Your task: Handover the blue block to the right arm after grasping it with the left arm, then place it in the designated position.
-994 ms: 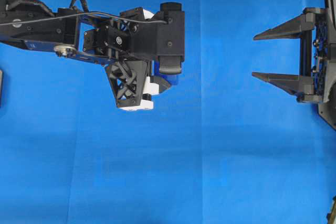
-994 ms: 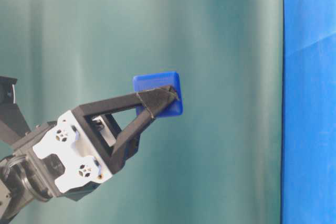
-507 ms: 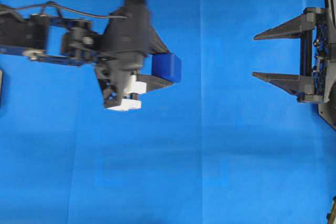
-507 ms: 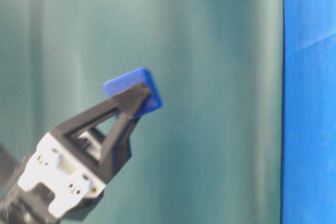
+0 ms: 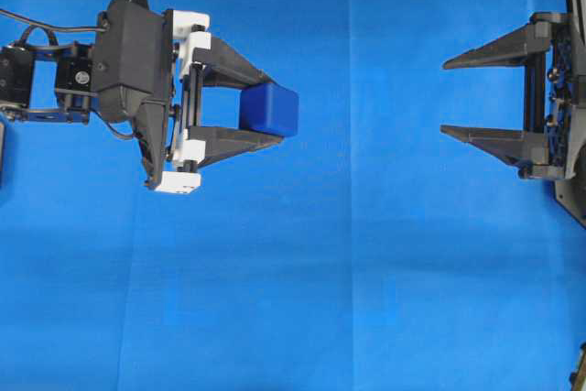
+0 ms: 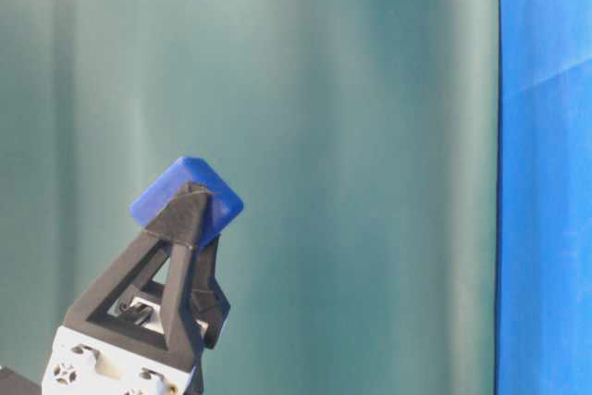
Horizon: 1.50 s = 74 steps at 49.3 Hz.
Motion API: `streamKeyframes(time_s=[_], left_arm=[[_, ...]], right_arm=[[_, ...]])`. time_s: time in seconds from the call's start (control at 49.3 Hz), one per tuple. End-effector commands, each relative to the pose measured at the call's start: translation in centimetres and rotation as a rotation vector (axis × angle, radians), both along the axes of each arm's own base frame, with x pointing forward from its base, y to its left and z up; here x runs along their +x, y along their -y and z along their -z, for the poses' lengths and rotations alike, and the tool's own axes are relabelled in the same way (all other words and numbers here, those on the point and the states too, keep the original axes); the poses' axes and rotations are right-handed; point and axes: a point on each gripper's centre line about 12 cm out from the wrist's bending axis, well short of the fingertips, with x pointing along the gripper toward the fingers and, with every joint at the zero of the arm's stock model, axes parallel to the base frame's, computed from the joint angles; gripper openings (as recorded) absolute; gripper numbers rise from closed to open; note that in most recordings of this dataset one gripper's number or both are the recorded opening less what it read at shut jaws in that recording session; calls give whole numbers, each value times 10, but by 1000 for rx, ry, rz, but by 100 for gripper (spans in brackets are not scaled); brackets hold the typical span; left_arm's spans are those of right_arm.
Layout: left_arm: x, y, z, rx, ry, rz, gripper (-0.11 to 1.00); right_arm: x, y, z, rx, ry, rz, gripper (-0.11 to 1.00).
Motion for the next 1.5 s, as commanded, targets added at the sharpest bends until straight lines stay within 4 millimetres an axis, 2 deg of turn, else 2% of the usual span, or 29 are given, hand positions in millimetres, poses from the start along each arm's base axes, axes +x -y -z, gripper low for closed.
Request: streamKeyframes(time_s=[0.0, 0.304, 0.467, 0.609, 0.974, 1.258, 1.481], left_arm=[[-2, 1, -13, 2, 45, 3, 48], [-2, 1, -13, 1, 43, 2, 48], [-2, 1, -13, -2, 43, 2, 48], [-2, 1, -13, -2, 44, 2, 48], [-3, 1, -13, -9, 46, 0, 48], [-3, 1, -13, -9, 46, 0, 48], [-3, 1, -13, -10, 46, 2, 48]], right_arm=[[3, 1, -11, -2, 29, 2, 94], [4, 0, -10, -2, 28, 0, 94], [4, -1, -10, -57, 21, -11, 94], [4, -4, -13, -213, 21, -39, 94], [3, -11, -25, -746, 53, -98, 94], [2, -14, -26, -1104, 58, -120, 94], [3, -14, -25, -1237, 48, -122, 94]])
